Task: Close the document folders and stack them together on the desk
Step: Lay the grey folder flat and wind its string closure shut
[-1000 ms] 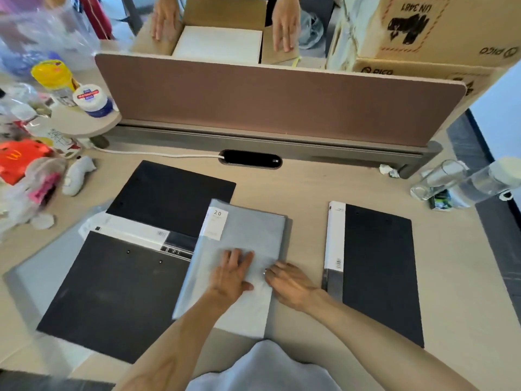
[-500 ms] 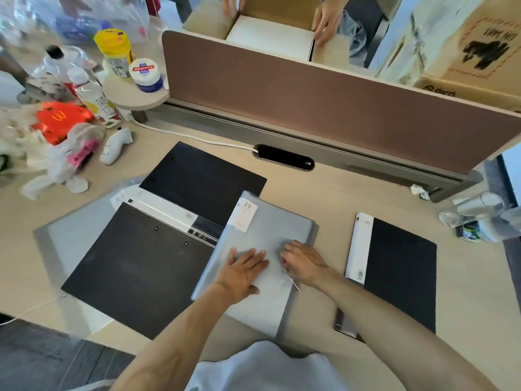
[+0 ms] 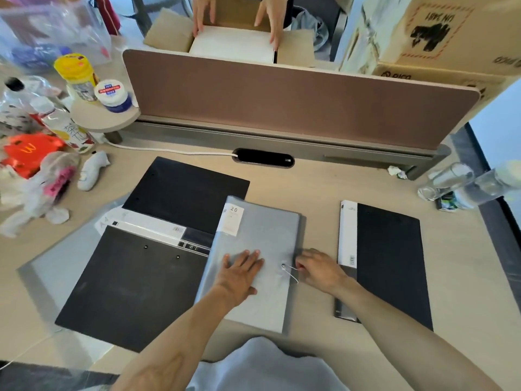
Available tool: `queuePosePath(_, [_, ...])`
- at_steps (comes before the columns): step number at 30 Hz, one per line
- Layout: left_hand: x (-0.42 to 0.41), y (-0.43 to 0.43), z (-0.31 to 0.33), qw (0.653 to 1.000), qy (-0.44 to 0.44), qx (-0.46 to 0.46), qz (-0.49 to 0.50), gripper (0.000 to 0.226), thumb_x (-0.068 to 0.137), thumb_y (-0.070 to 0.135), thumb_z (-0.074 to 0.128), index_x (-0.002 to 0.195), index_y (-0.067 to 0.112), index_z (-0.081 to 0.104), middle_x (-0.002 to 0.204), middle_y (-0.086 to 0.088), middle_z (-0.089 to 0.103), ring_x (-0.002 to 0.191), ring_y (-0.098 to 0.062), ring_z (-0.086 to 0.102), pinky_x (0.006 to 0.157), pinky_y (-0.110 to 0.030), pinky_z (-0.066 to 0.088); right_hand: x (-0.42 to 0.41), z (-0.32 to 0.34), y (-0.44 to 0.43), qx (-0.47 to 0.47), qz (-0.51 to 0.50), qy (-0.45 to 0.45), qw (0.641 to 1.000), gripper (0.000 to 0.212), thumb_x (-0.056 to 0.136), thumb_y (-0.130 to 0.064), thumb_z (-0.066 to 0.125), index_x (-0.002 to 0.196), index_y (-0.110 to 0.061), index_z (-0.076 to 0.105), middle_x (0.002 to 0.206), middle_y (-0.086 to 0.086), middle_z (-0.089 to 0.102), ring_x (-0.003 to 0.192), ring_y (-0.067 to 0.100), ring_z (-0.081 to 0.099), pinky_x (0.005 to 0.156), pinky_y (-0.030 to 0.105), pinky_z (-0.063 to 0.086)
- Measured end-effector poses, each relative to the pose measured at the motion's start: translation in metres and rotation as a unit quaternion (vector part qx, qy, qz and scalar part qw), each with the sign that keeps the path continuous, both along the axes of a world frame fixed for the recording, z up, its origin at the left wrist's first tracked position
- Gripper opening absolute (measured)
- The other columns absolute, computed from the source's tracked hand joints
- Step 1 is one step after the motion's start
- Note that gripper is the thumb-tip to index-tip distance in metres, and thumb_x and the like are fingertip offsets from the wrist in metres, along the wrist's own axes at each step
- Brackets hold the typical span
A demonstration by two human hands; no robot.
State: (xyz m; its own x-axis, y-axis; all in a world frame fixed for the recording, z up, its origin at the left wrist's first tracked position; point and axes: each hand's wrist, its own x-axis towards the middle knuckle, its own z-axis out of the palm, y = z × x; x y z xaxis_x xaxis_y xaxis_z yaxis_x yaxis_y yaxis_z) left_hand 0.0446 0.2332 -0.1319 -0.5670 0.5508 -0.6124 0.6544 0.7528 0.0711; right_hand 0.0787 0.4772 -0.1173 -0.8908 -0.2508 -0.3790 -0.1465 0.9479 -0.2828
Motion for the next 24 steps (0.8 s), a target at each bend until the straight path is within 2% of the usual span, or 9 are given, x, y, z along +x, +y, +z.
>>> queuePosePath(3, [0.002, 0.001, -0.002, 1.0, 0.008, -0.003, -0.002, 0.074, 0.098, 0.044, 0.039, 0.152, 0.025, -0.008, 0.161, 0.002, -0.017, 0.148, -0.022, -0.012, 0.118, -0.057, 0.007, 0.009, 0.003, -0.006, 0.014, 0.063, 0.016, 0.998, 0.019, 0.083, -0.014, 0.052, 0.099, -0.013, 0.06, 0.103, 0.007, 0.06, 0.1, 0.024, 0.053, 0.085, 0.035, 0.042])
queuePosePath(5, [0.004, 0.001, -0.004, 1.0, 0.017, 0.002, 0.002, 0.073, 0.098, 0.045, 0.037, 0.152, 0.025, -0.008, 0.161, 0.003, -0.017, 0.148, -0.022, -0.012, 0.118, -0.057, 0.006, 0.014, 0.002, -0.015, 0.012, 0.084, 0.021, 0.996, 0.018, 0.077, -0.01, 0.057, 0.094, -0.013, 0.061, 0.1, 0.006, 0.061, 0.096, 0.026, 0.056, 0.081, 0.037, 0.048])
queuePosePath(10, [0.008, -0.002, -0.008, 0.999, 0.034, 0.019, 0.024, 0.072, 0.097, 0.048, 0.036, 0.151, 0.03, -0.009, 0.16, -0.001, -0.019, 0.148, -0.021, -0.014, 0.119, -0.053, 0.002, 0.008, 0.0, -0.04, 0.047, 0.132, 0.053, 0.989, 0.025, 0.049, -0.007, 0.076, 0.068, -0.015, 0.062, 0.07, 0.001, 0.063, 0.067, 0.023, 0.063, 0.055, 0.022, 0.047])
queuePosePath(12, [0.008, -0.004, -0.007, 0.998, 0.032, 0.025, 0.043, 0.072, 0.096, 0.05, 0.037, 0.15, 0.035, -0.009, 0.16, -0.005, -0.021, 0.148, -0.022, -0.016, 0.12, -0.049, 0.001, 0.001, -0.002, -0.046, 0.072, 0.154, 0.079, 0.982, 0.029, 0.043, -0.011, 0.08, 0.065, -0.016, 0.063, 0.067, 0.0, 0.063, 0.066, 0.021, 0.064, 0.053, 0.021, 0.049])
queuePosePath(16, [0.007, -0.007, -0.008, 0.998, 0.028, 0.034, 0.055, 0.074, 0.095, 0.053, 0.039, 0.149, 0.038, -0.01, 0.159, -0.005, -0.021, 0.148, -0.022, -0.015, 0.121, -0.045, 0.001, -0.015, -0.005, -0.049, 0.103, 0.209, 0.103, 0.967, 0.028, 0.047, -0.015, 0.08, 0.07, -0.018, 0.064, 0.072, -0.001, 0.062, 0.074, 0.02, 0.063, 0.055, 0.024, 0.049])
queuePosePath(19, [0.005, -0.008, -0.009, 0.998, 0.029, 0.036, 0.051, 0.075, 0.094, 0.055, 0.039, 0.149, 0.039, -0.009, 0.16, -0.004, -0.021, 0.148, -0.021, -0.015, 0.121, -0.045, 0.0, -0.031, -0.002, -0.048, 0.108, 0.209, 0.098, 0.967, 0.028, 0.05, -0.017, 0.079, 0.075, -0.017, 0.066, 0.077, 0.0, 0.064, 0.077, 0.021, 0.065, 0.056, 0.026, 0.05])
queuePosePath(22, [0.004, -0.01, -0.01, 0.997, 0.023, 0.045, 0.052, 0.075, 0.093, 0.055, 0.041, 0.149, 0.04, -0.006, 0.16, -0.002, -0.02, 0.148, -0.022, -0.014, 0.121, -0.045, 0.0, -0.049, 0.003, -0.048, 0.078, 0.177, 0.048, 0.98, 0.018, 0.076, -0.018, 0.064, 0.094, -0.013, 0.062, 0.1, 0.006, 0.063, 0.101, 0.026, 0.058, 0.078, 0.034, 0.047])
queuePosePath(24, [0.004, -0.009, -0.009, 0.997, 0.017, 0.05, 0.057, 0.075, 0.093, 0.055, 0.041, 0.15, 0.04, -0.005, 0.16, -0.001, -0.02, 0.148, -0.022, -0.014, 0.121, -0.046, 0.0, -0.059, 0.003, -0.045, 0.084, 0.165, 0.013, 0.983, 0.019, 0.085, -0.021, 0.054, 0.102, -0.013, 0.057, 0.111, 0.006, 0.059, 0.111, 0.025, 0.05, 0.087, 0.035, 0.04])
